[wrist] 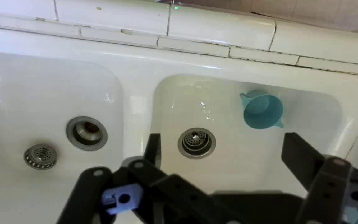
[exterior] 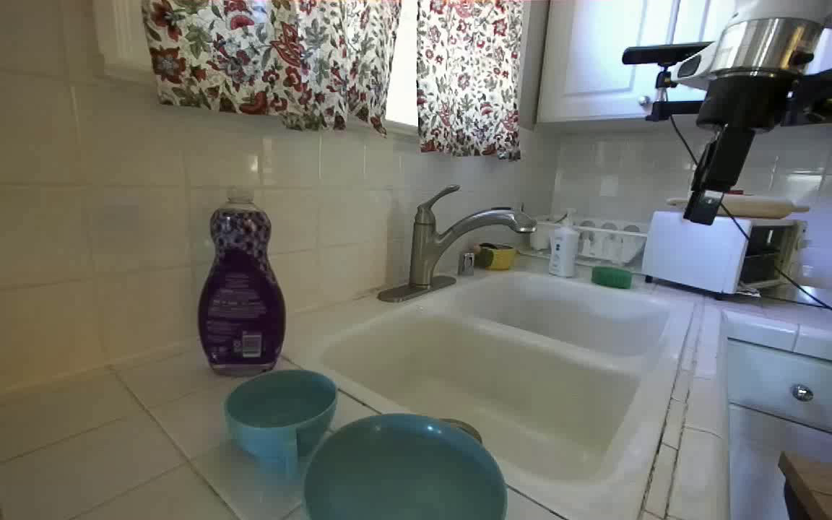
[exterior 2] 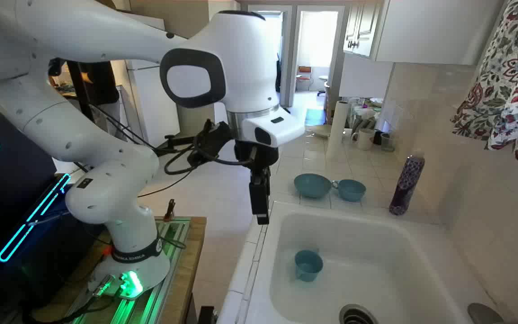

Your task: Put both the blue cup and bowl in the left sink

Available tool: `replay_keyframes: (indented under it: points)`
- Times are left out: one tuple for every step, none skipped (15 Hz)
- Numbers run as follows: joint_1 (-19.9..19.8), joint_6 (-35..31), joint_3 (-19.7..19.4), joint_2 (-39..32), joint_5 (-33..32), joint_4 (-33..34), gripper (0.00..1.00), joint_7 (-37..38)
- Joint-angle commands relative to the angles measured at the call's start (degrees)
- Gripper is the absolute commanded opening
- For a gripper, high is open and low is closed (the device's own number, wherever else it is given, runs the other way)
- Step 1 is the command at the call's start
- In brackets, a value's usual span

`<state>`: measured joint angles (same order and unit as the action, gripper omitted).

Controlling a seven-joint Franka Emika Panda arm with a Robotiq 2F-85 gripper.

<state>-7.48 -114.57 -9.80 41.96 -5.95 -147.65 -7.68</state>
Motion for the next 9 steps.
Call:
replay_keyframes:
  points:
    - [-0.1,0.2,0.1,-0.1,0.1,0.1,1.0,-0.1]
    - [-0.1,0.2,0.1,-0.1,0.1,0.1,1.0,-0.1]
    - [-0.1,0.2,0.1,-0.1,0.1,0.1,1.0,-0.1]
    - [-0.1,0.2,0.1,-0.1,0.1,0.1,1.0,-0.1]
    - [-0.1,0.2,0.1,-0.1,0.1,0.1,1.0,-0.1]
    - [0.9,-1.4,0.4,-1.5,1.0,0.6,1.0,0.1]
    - [1.5,-2.7,1.1,-2.7,1.4,1.0,1.0,0.6]
    - [2.4,-4.2,2.2,-4.7,1.8,1.9,1.0,1.6]
    - [3.3,-5.5,3.3,-6.5,2.2,2.7,1.0,2.5]
